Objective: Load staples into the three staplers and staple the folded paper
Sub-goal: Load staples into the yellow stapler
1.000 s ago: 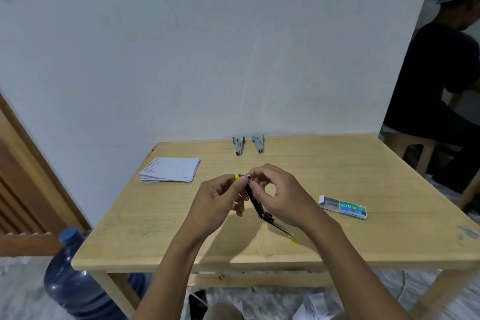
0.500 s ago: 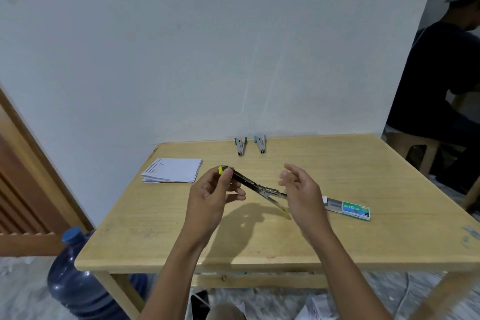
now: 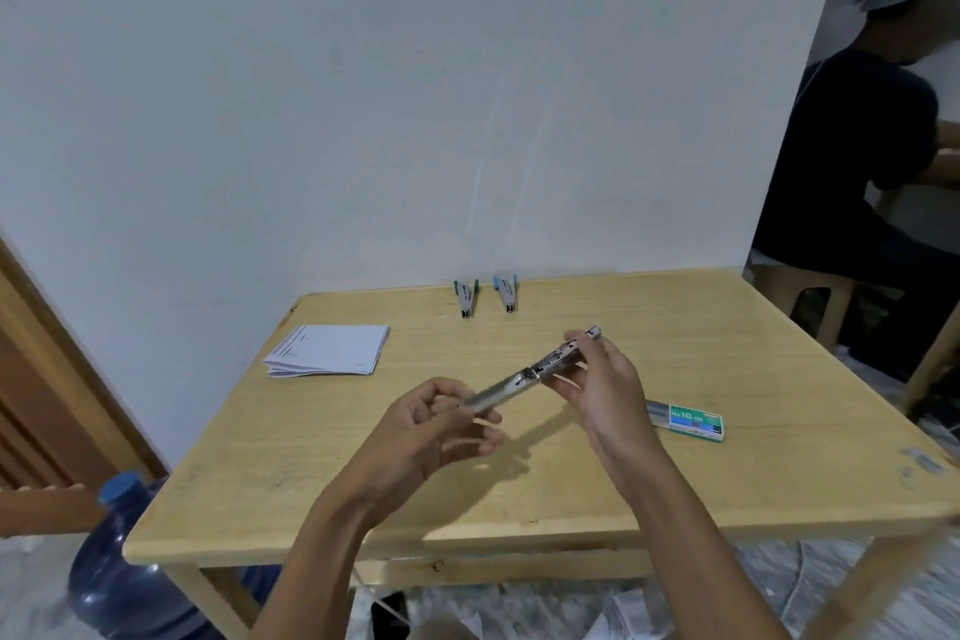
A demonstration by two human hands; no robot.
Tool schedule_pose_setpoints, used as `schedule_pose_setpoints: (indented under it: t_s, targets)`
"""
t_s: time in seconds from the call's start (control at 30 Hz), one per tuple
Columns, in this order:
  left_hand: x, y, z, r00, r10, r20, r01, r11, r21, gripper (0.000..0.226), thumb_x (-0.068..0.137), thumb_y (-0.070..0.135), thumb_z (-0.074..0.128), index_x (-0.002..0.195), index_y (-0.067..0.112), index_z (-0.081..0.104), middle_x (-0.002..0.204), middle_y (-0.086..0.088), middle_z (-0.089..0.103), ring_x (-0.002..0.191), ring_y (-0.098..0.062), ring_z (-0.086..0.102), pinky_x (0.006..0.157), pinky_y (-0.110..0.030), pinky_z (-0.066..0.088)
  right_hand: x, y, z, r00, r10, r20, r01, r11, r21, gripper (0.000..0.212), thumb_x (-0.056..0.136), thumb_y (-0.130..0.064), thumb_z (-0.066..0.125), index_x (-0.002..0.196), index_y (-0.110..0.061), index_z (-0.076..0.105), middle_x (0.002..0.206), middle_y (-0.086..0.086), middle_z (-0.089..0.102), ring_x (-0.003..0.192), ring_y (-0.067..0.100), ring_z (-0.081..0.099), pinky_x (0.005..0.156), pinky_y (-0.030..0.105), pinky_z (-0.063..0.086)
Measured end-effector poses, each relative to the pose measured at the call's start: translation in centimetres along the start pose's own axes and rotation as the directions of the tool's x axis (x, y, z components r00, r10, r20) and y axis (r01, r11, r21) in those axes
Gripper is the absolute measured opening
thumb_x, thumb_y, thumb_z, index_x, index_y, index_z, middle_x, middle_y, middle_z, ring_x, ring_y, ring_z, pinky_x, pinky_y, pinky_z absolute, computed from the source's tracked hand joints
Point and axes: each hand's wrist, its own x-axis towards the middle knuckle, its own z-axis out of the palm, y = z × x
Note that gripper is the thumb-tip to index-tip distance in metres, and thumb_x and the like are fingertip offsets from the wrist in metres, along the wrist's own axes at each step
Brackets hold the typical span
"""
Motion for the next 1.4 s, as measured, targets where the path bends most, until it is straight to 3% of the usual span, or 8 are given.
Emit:
schedule_pose_setpoints:
  t_s: [0.17, 0.33, 0.4, 0.53, 0.73, 0.97, 1.07, 1.4]
  targets:
    - [-0.3, 0.1, 1.2, 0.946, -0.234, 0.225, 0.244, 0.970, -0.017, 0.029, 0.093, 0.032, 0.056, 0.108, 0.008, 0.053, 0.101, -0.025, 0.067, 0.096, -0.041, 0.067, 0.082, -0.040, 0.056, -1.2, -0.8, 0.4, 0.952, -0.048, 0.303, 0.123, 0.964, -0.234, 0.030, 0.106, -0.023, 0.038, 0.099, -0.009, 0.063, 0.084, 0.002, 0.074, 0.084, 0.020, 0.071, 0.076, 0.030, 0.055]
    - [0.9, -1.2, 5.3, 0.984, -0.142, 0.111, 0.169, 0.938, -0.301, 0.040, 0.097, 0.041, 0.043, 0.098, 0.004, 0.058, 0.063, -0.013, 0.053, 0.047, -0.022, 0.054, 0.050, -0.031, 0.044, -3.3, 0.2, 2.2, 0.908, -0.005, 0.419, 0.211, 0.869, -0.448, 0.024, 0.104, -0.039, 0.038, 0.111, -0.025, 0.057, 0.114, -0.012, 0.070, 0.045, 0.020, 0.058, 0.038, 0.025, 0.044]
    - [1.1, -1.4, 5.6, 0.993, -0.116, 0.031, 0.119, 0.919, -0.376, 0.038, 0.096, 0.039, 0.044, 0.082, 0.006, 0.056, 0.055, -0.005, 0.043, 0.038, -0.013, 0.039, 0.043, -0.025, 0.031, -3.1, 0.8, 2.4, 0.916, -0.103, 0.387, 0.303, 0.810, -0.502, 0.019, 0.102, -0.041, 0.041, 0.118, -0.034, 0.047, 0.124, -0.017, 0.062, 0.050, 0.008, 0.062, 0.048, 0.027, 0.051]
    - [0.9, -1.3, 4.9, 0.995, -0.070, -0.065, 0.045, 0.945, -0.323, 0.046, 0.101, 0.038, 0.041, 0.065, 0.010, 0.048, 0.054, 0.000, 0.038, 0.039, -0.009, 0.027, 0.045, -0.024, 0.022, -2.4, 1.5, 2.1, 0.819, -0.417, 0.394, 0.573, 0.586, -0.572, 0.022, 0.095, -0.038, 0.059, 0.114, -0.044, 0.051, 0.118, -0.027, 0.058, 0.109, -0.018, 0.052, 0.085, 0.005, 0.039]
    - [0.8, -1.1, 4.8, 0.994, -0.044, -0.105, 0.008, 0.947, -0.322, 0.044, 0.100, 0.038, 0.045, 0.066, 0.011, 0.048, 0.057, 0.000, 0.036, 0.038, -0.008, 0.025, 0.044, -0.023, 0.019, -2.0, 2.0, 2.1, 0.692, -0.591, 0.415, 0.702, 0.414, -0.580, 0.018, 0.092, -0.027, 0.067, 0.110, -0.030, 0.067, 0.105, -0.025, 0.064, 0.104, -0.005, 0.060, 0.086, 0.010, 0.044]
    - [1.1, -1.3, 4.8, 0.987, -0.053, -0.149, -0.005, 0.931, -0.366, 0.036, 0.102, 0.035, 0.045, 0.080, 0.008, 0.056, 0.058, -0.001, 0.034, 0.038, -0.007, 0.027, 0.040, -0.020, 0.024, -2.2, 2.0, 1.9, 0.697, -0.550, 0.460, 0.695, 0.363, -0.620, 0.006, 0.093, -0.033, 0.061, 0.097, -0.030, 0.065, 0.102, -0.021, 0.061, 0.099, 0.002, 0.061, 0.080, 0.025, 0.051]
    - [1.3, -1.5, 5.0, 0.983, -0.066, -0.170, -0.009, 0.914, -0.405, 0.043, 0.102, 0.035, 0.045, 0.068, 0.009, 0.051, 0.055, -0.001, 0.033, 0.036, -0.007, 0.029, 0.037, -0.020, 0.027, -2.5, 2.7, 1.7, 0.680, -0.572, 0.460, 0.709, 0.352, -0.611, 0.010, 0.093, -0.034, 0.058, 0.095, -0.027, 0.065, 0.100, -0.019, 0.061, 0.097, 0.004, 0.061, 0.077, 0.029, 0.053]
    - [1.5, -1.8, 4.5, 0.975, -0.072, -0.208, -0.012, 0.926, -0.377, 0.037, 0.101, 0.033, 0.047, 0.075, 0.008, 0.054, 0.060, -0.002, 0.040, 0.039, -0.009, 0.031, 0.040, -0.021, 0.028, -2.4, 3.0, 0.9, 0.647, -0.582, 0.492, 0.747, 0.354, -0.563, 0.018, 0.093, -0.035, 0.055, 0.093, -0.021, 0.066, 0.094, -0.015, 0.064, 0.092, 0.006, 0.063, 0.078, 0.030, 0.052]
